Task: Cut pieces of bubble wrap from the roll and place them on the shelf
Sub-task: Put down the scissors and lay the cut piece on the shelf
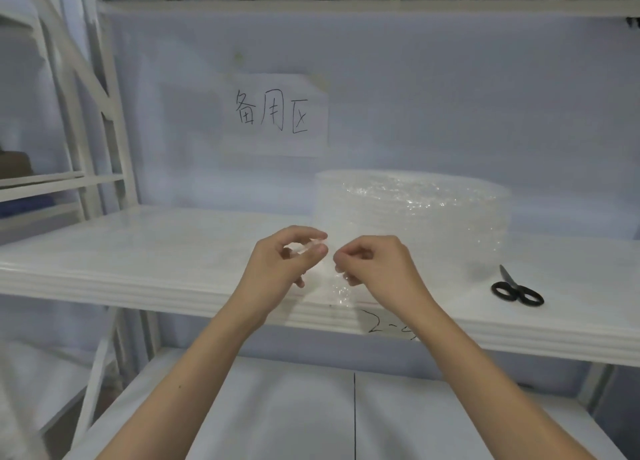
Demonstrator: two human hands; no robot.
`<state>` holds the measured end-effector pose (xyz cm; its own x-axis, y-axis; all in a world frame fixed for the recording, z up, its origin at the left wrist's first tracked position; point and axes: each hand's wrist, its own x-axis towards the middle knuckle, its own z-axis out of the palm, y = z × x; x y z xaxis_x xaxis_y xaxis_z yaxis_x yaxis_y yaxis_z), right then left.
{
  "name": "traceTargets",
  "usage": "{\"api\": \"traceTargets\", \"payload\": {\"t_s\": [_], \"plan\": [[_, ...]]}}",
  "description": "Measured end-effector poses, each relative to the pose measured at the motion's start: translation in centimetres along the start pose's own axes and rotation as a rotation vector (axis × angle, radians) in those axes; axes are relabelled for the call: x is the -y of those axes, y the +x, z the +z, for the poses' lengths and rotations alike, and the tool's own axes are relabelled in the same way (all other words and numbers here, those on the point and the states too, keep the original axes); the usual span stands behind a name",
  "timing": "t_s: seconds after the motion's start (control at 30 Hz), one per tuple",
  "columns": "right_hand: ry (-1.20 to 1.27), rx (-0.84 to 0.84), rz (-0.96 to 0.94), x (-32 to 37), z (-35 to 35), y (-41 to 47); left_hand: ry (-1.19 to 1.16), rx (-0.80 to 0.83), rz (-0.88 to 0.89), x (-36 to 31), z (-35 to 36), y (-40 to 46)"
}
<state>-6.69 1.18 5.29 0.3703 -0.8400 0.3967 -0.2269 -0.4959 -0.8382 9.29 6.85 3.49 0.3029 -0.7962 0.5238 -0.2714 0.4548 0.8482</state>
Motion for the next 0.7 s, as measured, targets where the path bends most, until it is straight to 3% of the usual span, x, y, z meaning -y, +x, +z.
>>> {"api": "traceTargets", "payload": {"t_s": [0.3,0.7], "plan": [[0.451,0.044,0.181,-0.2,3.0,2.0,0.087,0.077,0.031,1.9,-2.0,-0.4],[0.631,0.034,0.183,-0.9,5.2,2.5,0.187,0.07,0.019,3.4,-2.9,-0.7]]}}
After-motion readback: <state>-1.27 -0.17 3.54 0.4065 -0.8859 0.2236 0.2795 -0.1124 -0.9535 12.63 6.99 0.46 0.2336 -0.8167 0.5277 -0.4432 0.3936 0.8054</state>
